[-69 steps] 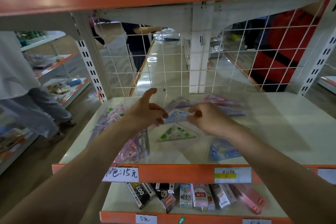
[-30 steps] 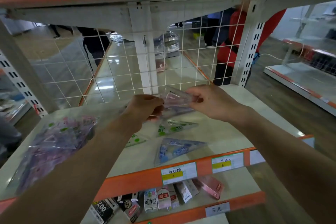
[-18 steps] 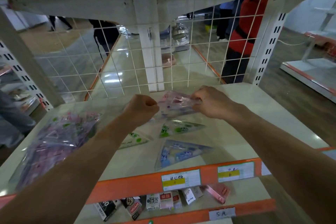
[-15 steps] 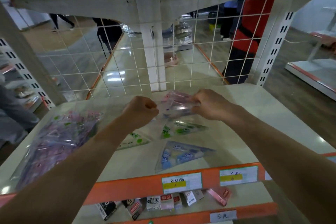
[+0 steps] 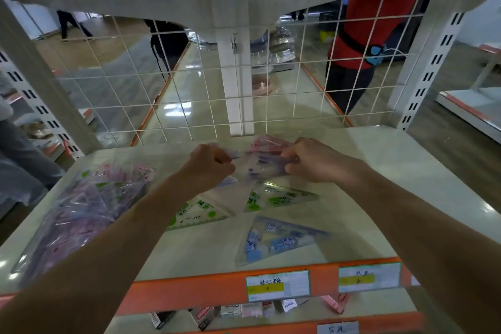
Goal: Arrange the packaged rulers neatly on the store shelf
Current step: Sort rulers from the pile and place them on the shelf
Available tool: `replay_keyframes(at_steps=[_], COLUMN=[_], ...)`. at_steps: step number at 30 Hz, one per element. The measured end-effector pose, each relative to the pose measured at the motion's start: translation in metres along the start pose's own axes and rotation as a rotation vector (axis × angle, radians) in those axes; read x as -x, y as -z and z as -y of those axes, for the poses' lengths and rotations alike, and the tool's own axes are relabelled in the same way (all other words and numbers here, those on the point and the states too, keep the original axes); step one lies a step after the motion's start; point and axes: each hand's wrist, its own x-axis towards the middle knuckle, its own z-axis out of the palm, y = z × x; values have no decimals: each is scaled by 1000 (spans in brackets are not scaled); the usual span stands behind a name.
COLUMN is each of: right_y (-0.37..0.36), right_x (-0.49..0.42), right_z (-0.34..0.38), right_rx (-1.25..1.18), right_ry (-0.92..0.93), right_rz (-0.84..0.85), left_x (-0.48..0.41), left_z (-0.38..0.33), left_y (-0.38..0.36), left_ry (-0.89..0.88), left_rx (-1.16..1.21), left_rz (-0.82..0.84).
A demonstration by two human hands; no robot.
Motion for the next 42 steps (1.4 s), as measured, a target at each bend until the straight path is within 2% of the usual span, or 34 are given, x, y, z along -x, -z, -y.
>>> replay_keyframes(at_steps=[6, 12, 21, 27, 34, 38, 42], right_y=[1, 9, -27, -55, -84, -80, -78], right_x=[-1, -7, -29, -46, -63, -65, -62], right_z=[13, 75, 192, 240, 253, 251, 247], right_rx=[87, -109, -298, -239, -604, -870, -996], right_ry=[-4, 91, 207, 42, -155, -253, -251], right_rz=[12, -61, 106, 76, -38, -5, 42], left_x=[5, 21, 61, 82, 89, 87, 82], left_z=[6, 34, 122, 157, 185, 188, 184], left_y=[12, 57, 138, 155, 159, 159, 158], left_ry=[-9, 12, 182, 253, 292, 285, 257], left_rx=[17, -25, 34, 23, 1, -4, 0], left_rz=[-32, -82, -221, -260, -238, -219, -190])
